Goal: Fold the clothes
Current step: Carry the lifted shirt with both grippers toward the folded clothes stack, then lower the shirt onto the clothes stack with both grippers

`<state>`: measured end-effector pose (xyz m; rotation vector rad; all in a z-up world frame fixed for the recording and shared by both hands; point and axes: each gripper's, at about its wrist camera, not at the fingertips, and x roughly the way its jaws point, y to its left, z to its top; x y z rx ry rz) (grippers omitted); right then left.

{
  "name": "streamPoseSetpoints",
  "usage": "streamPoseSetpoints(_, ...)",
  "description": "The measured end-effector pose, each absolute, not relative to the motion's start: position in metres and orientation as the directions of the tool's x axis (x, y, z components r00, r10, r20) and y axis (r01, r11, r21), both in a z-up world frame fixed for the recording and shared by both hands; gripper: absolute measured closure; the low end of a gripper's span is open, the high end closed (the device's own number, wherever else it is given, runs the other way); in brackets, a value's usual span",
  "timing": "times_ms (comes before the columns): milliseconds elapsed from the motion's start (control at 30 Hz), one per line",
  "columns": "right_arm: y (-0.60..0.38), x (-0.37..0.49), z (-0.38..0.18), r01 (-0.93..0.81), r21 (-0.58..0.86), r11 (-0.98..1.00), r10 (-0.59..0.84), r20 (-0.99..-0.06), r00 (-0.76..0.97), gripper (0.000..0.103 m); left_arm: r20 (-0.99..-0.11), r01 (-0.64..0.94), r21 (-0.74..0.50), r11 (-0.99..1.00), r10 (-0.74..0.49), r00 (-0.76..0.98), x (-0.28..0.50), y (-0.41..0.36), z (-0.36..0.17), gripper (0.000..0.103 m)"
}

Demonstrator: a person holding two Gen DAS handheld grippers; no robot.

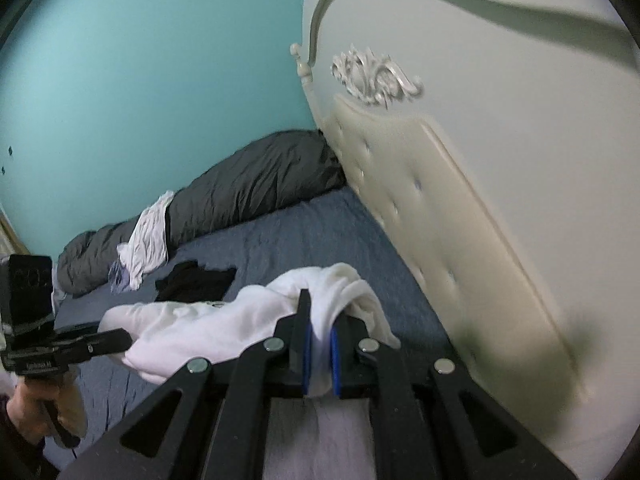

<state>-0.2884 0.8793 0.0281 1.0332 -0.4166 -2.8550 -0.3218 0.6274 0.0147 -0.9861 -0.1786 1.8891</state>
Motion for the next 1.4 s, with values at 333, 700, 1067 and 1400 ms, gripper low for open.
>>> streamPoseSetpoints(333,0.893,-0.210,-0.020,-0.031,0.360,-0.933,-0.226,-0.649,-0.727,0.096,-0.596,-0.663,-0.516,-0.542,0.783,-0.177,-0.250,0.628,-0.037,0.072)
streamPoseSetpoints(700,0.891,-0.169,-0.065,-0.067,0.413,-0.908,-0.268,-0.696,-0.666,0.096,-0.638,-0.612,-0.537,-0.580,0.754,-0.155,-0.216,0.622,-0.086,0.072)
streamPoseSetpoints(1067,0.906,-0.166,-0.103,-0.109,0.503,-0.858,-0.340,-0.713,-0.614,0.096,-0.620,-0.572,-0.589,-0.571,0.773,-0.135,-0.209,0.611,-0.110,0.072)
streamPoseSetpoints(1400,0.927,-0.151,-0.113,-0.151,0.527,-0.836,-0.311,-0.683,-0.661,0.086,-0.587,-0.534,-0.614,-0.582,0.788,-0.184,-0.205,0.579,-0.107,0.065)
